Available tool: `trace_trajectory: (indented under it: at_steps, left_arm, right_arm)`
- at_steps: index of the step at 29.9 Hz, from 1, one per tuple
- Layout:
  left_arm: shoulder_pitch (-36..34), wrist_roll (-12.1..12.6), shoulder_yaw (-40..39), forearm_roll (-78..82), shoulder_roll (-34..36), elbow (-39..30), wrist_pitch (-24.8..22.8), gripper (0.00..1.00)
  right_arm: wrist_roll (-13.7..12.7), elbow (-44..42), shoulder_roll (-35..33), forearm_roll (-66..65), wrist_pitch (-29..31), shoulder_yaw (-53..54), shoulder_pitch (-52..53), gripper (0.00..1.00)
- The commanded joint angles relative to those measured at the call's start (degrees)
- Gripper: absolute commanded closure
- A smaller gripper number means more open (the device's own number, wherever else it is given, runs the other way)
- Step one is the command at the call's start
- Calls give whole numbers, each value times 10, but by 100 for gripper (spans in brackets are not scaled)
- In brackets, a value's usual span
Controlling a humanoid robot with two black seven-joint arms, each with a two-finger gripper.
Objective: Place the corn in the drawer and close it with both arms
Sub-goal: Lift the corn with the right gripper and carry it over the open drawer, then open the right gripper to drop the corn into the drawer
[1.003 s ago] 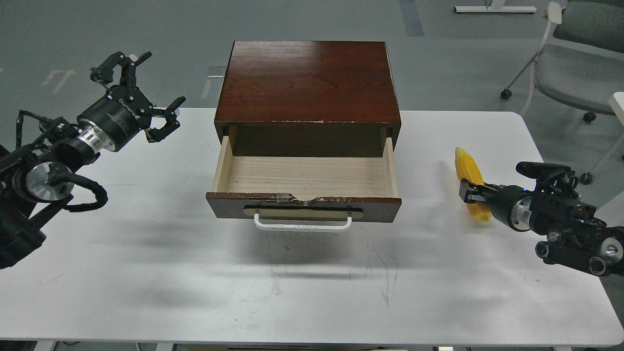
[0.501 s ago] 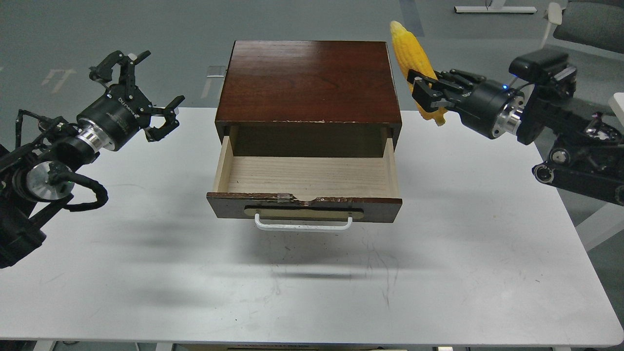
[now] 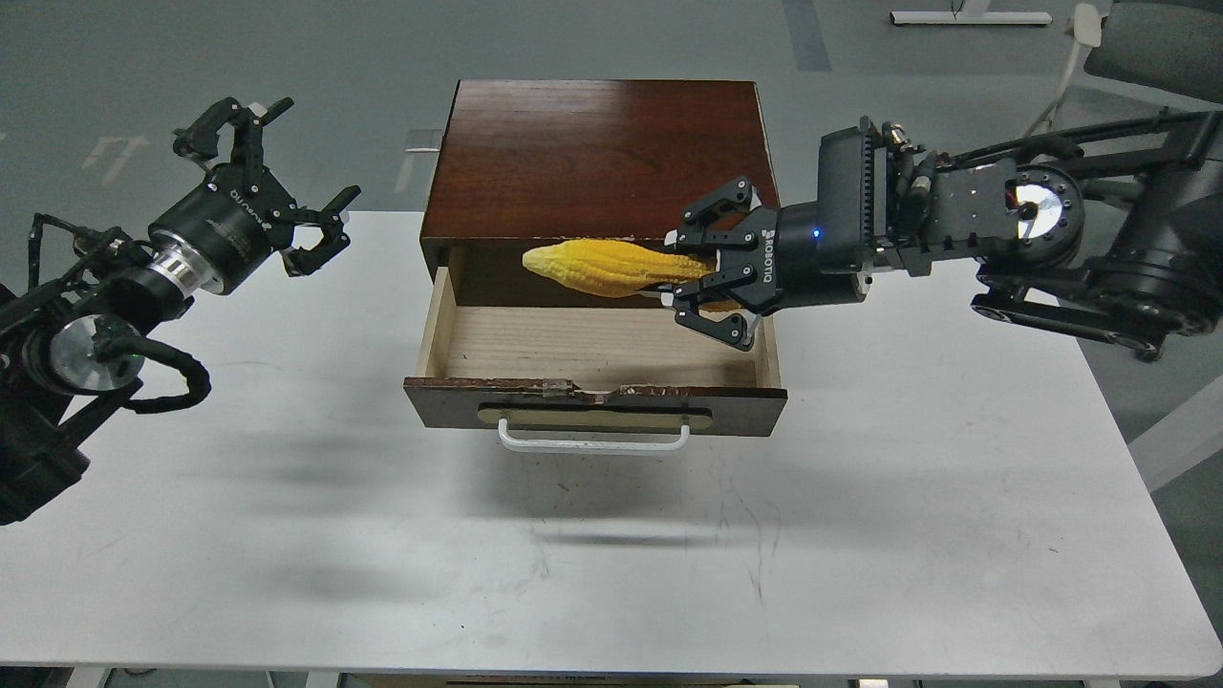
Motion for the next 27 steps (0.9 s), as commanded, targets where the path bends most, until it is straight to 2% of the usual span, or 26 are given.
trace_trajectory:
  at_steps: [1, 8, 9, 10, 11, 12, 14, 16, 27]
  left_arm:
    - [0, 0, 0, 0, 0, 0, 1, 0]
    - [-1, 0, -3, -1, 3, 0, 1, 0]
    - [0, -1, -4, -1, 3, 0, 1, 0]
    - [0, -1, -4, -1, 4, 0, 1, 0]
    - [0, 0, -4, 0, 5, 0, 1, 0]
    - [0, 0, -4, -1, 9, 0, 1, 0]
    - [0, 0, -4, -1, 12, 0, 1, 0]
    - [1, -1, -4, -1, 13, 0, 0, 0]
    - [0, 0, -4, -1, 13, 0, 1, 0]
  right_arm:
    - [4, -42, 32, -19, 0, 0, -6, 100]
    - [4, -75, 86, -20, 0, 0, -21, 100]
    - [4, -75, 87, -19, 0, 1, -26, 94]
    - [4, -74, 86, -18, 0, 2, -33, 72]
    - [4, -74, 86, -18, 0, 3, -37, 63]
    - [4, -74, 87, -17, 0, 3, -42, 44]
    - [4, -74, 86, -16, 0, 3, -48, 29]
    - [4, -74, 86, -14, 0, 3, -51, 3]
    - [4, -73, 85, -8, 0, 11, -57, 0]
